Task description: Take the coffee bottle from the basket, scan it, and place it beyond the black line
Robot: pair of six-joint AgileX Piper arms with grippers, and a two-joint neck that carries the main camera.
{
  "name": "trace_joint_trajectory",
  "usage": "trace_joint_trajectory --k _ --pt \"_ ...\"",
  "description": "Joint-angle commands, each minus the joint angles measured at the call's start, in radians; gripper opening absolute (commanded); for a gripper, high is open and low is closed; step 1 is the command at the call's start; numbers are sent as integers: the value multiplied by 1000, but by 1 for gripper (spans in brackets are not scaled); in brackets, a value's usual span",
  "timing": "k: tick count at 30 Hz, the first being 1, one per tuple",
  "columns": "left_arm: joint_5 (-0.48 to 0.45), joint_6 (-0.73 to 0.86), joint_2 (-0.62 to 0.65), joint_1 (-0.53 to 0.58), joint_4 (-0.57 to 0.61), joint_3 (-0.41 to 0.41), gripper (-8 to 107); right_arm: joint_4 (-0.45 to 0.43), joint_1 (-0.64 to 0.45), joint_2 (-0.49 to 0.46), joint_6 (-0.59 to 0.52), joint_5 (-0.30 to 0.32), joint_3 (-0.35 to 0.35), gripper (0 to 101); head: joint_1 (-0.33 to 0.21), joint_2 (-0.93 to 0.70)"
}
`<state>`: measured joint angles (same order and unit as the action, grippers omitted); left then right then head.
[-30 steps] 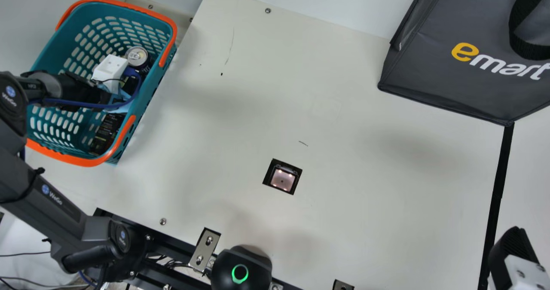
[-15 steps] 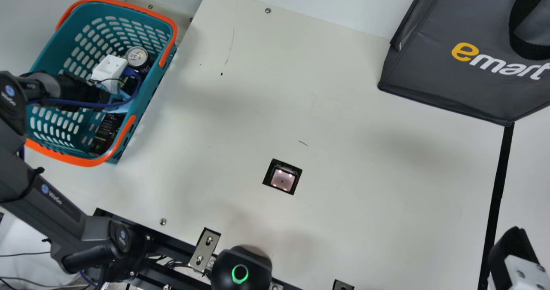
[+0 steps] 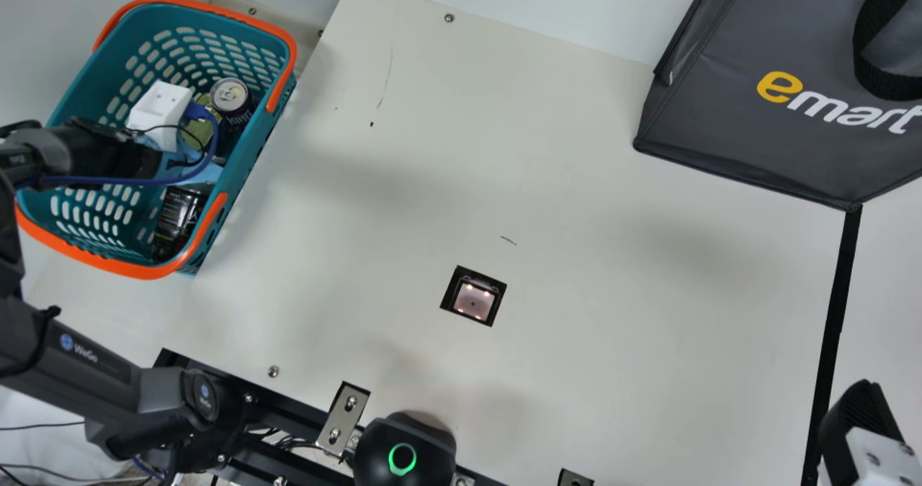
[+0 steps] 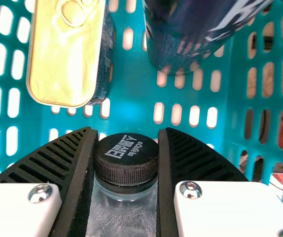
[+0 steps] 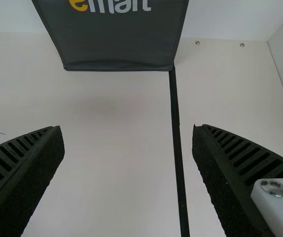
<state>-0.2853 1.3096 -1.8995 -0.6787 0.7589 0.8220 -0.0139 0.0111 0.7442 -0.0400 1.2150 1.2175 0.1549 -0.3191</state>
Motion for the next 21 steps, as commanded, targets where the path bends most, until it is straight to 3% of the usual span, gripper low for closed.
trace_joint_trajectory --k 1,21 --pt "-19 -8 34 -9 -12 -6 10 0 0 0 0 0 0 91 -17 -2" --pt "-272 -58 315 -167 -119 -23 10 0 0 0 0 -1 0 91 -17 -2"
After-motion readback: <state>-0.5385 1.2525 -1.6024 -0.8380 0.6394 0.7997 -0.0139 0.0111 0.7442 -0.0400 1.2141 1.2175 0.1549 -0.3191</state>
